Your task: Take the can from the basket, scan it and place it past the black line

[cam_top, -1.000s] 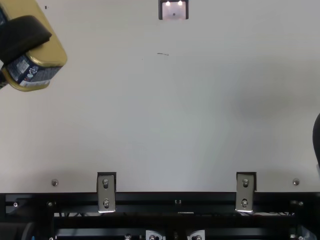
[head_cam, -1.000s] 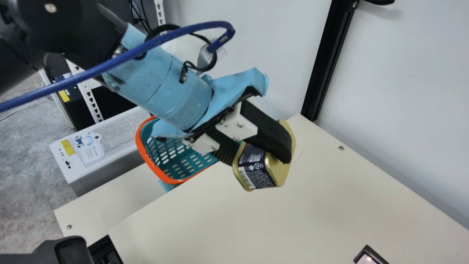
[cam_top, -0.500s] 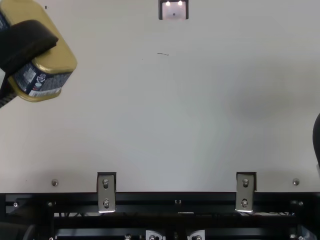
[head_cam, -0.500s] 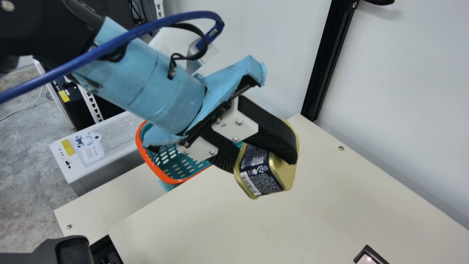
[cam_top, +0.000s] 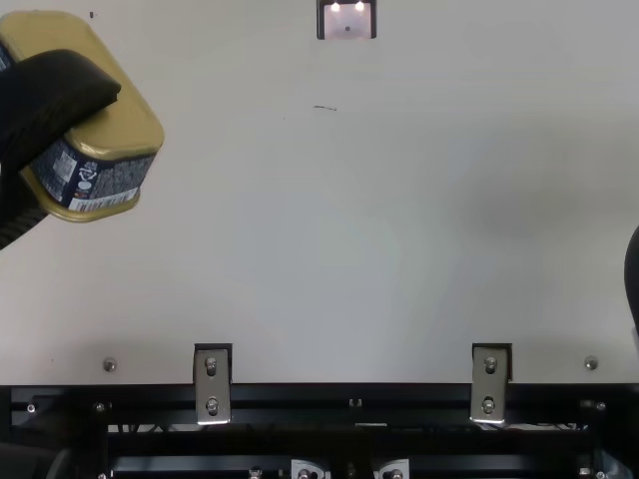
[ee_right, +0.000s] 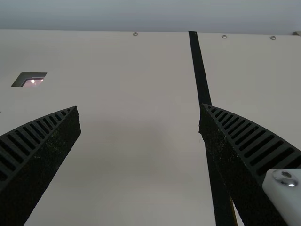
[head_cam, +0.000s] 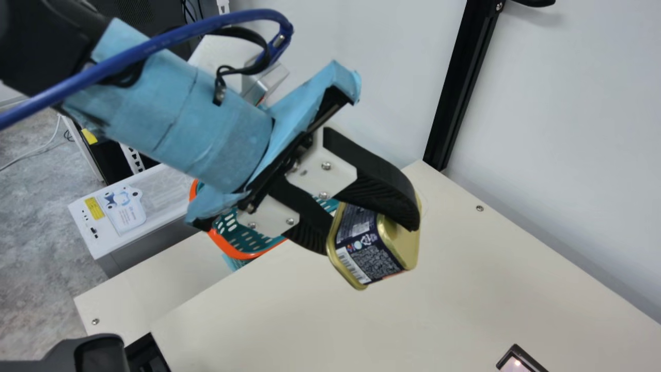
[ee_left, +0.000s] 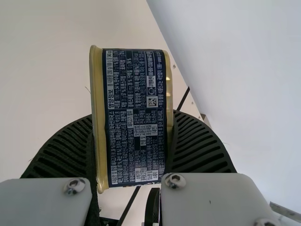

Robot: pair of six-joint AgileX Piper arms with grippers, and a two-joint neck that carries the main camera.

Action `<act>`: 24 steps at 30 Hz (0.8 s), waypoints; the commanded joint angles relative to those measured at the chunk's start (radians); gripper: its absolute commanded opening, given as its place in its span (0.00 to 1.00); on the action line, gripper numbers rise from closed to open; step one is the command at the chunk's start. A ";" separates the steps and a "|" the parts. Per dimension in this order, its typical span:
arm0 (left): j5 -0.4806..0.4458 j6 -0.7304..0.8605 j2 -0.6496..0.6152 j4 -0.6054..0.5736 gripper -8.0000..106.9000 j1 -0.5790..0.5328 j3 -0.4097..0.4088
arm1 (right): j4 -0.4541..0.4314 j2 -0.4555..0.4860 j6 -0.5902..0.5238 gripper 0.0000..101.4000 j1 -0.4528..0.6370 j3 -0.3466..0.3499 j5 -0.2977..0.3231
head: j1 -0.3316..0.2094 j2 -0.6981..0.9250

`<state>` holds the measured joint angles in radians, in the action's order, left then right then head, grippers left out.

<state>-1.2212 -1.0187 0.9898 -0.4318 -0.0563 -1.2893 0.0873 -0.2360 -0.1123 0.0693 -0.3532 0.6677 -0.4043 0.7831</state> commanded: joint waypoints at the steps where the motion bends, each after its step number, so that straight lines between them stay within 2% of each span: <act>1: 0.001 -0.008 -0.003 -0.001 0.16 -0.002 0.003 | 0.000 0.000 0.000 1.00 0.000 0.000 0.000 | -0.032 -0.047; 10: 0.001 -0.018 -0.009 -0.009 0.16 -0.005 0.009 | 0.000 0.000 0.000 1.00 0.000 0.000 0.000 | -0.032 -0.265; 24: 0.001 -0.011 -0.013 -0.013 0.16 0.011 0.022 | 0.000 0.000 0.000 1.00 0.000 0.000 0.000 | -0.032 -0.503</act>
<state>-1.2197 -1.0321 0.9778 -0.4437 -0.0474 -1.2703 0.0873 -0.2360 -0.1123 0.0693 -0.3532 0.6677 -0.3992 0.3020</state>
